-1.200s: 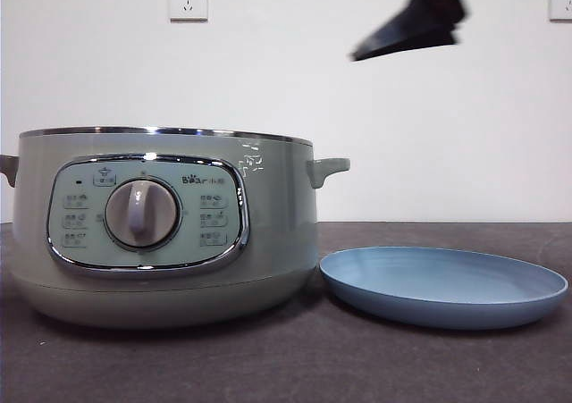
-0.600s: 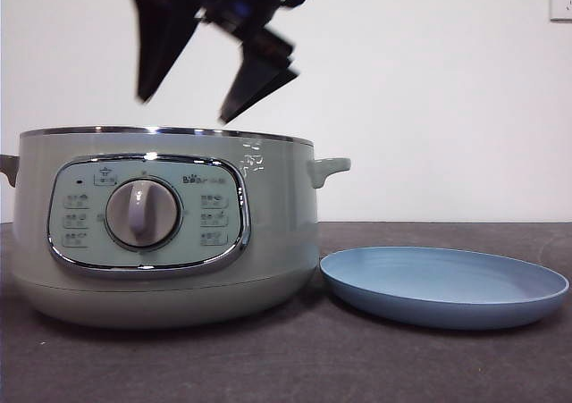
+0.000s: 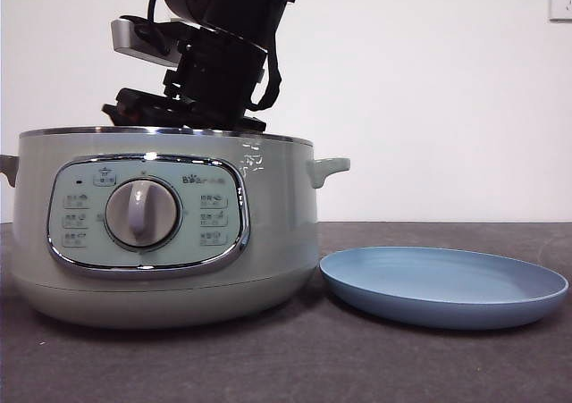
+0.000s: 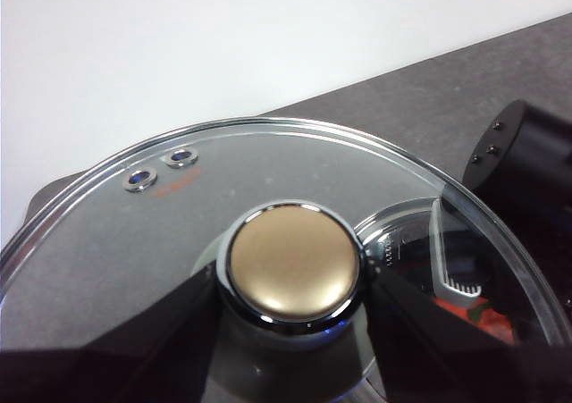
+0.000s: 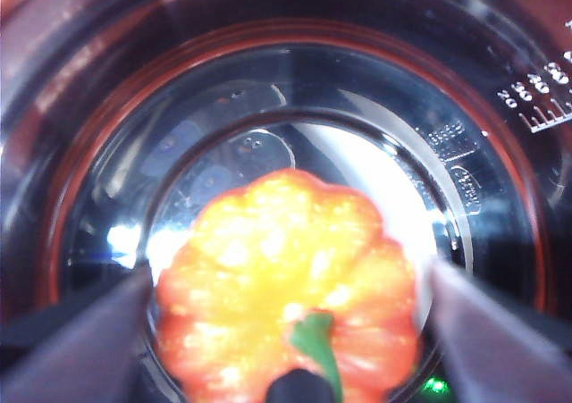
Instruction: Take the pumpkin out from the steamer,put the pumpkin in the blue plate,close the lid
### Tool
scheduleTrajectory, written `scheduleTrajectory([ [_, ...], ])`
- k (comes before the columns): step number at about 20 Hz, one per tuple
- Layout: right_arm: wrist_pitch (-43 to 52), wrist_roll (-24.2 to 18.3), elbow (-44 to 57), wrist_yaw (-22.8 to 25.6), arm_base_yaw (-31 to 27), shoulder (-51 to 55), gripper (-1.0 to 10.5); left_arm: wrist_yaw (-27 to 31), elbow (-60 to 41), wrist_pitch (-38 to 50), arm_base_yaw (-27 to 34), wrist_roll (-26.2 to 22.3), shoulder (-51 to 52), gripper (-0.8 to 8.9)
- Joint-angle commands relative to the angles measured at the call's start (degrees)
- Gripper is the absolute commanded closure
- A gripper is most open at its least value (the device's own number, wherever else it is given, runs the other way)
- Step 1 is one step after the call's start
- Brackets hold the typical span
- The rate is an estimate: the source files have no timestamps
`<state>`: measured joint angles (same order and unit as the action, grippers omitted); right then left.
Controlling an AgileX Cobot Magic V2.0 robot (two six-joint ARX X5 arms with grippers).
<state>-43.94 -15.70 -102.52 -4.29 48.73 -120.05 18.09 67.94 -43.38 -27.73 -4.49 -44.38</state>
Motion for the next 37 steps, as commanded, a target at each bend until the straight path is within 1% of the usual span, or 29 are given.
scheduleTrajectory([
  [1,-0.33,-0.28,0.02,-0.04,0.04,-0.72,9.6,2.21,1.16,2.51,-0.07,-0.22,0.7,8.22],
  [3,0.63,-0.17,0.0,-0.22,0.17,-0.57,9.6,2.89,1.16,2.51,-0.07,-0.24,0.7,8.22],
  [5,0.61,0.85,-0.02,0.0,-0.09,0.94,9.6,2.95,1.16,2.51,-0.07,-0.26,0.7,8.22],
  [7,0.07,0.85,-0.02,0.17,-0.63,4.35,9.6,3.76,1.16,2.54,-0.07,-0.26,0.7,8.22],
  [8,-0.15,0.85,-0.02,0.17,-0.85,6.45,9.6,5.95,1.16,2.56,-0.07,-0.28,0.7,8.22],
  [12,-4.46,0.83,-0.02,0.17,-3.91,15.85,9.6,6.54,1.16,2.62,-0.07,-0.31,0.52,8.22],
  [17,-15.45,1.84,0.02,0.42,-10.56,26.08,9.6,5.07,1.16,3.5,-0.07,-1.79,-3.56,8.22],
  [20,-19.32,1.9,0.37,0.42,-13.97,30.1,9.6,1.03,1.16,4.52,-0.07,-1.77,-5.64,8.22],
  [21,-20.13,1.9,0.94,0.68,-15.19,31.67,9.6,0.63,1.16,5.44,-0.07,-1.77,-6.25,8.22],
  [22,-20.24,1.99,2.4,1.97,-16.22,33.66,9.6,-0.07,1.16,6.25,-0.07,-1.77,-6.71,8.22],
  [24,-19.04,2.6,7.72,4.5,-18.16,38.77,9.6,-2.45,1.16,7.85,-0.07,-1.75,-7.45,8.22],
  [27,-14.58,4.39,18.75,4.28,-21.62,47.6,9.6,-4.22,1.16,9.11,-0.07,-1.73,-7.89,8.22],
  [30,-6.43,7.3,30.58,4.22,-24.57,55.45,9.6,-6.56,1.16,9.25,-0.07,-1.46,-8.55,8.22],
  [32,-1.51,9.03,36.35,3.91,-25.05,57.37,9.6,-6.8,1.16,9.2,-0.07,-1.31,-8.76,8.22],
  [34,2.36,10.58,41.31,0.81,-25.05,57.27,9.6,-9.35,1.16,9.33,-0.07,-1.11,-8.81,8.22],
  [35,5.11,11.26,43.91,-0.42,-25.05,56.61,9.6,-9.73,1.16,9.35,-0.09,-0.94,-8.81,8.22],
  [37,9.73,12.09,47.45,-0.5,-24.98,54.4,9.6,-9.7,1.16,9.35,-0.07,-0.81,-8.83,8.22],
])
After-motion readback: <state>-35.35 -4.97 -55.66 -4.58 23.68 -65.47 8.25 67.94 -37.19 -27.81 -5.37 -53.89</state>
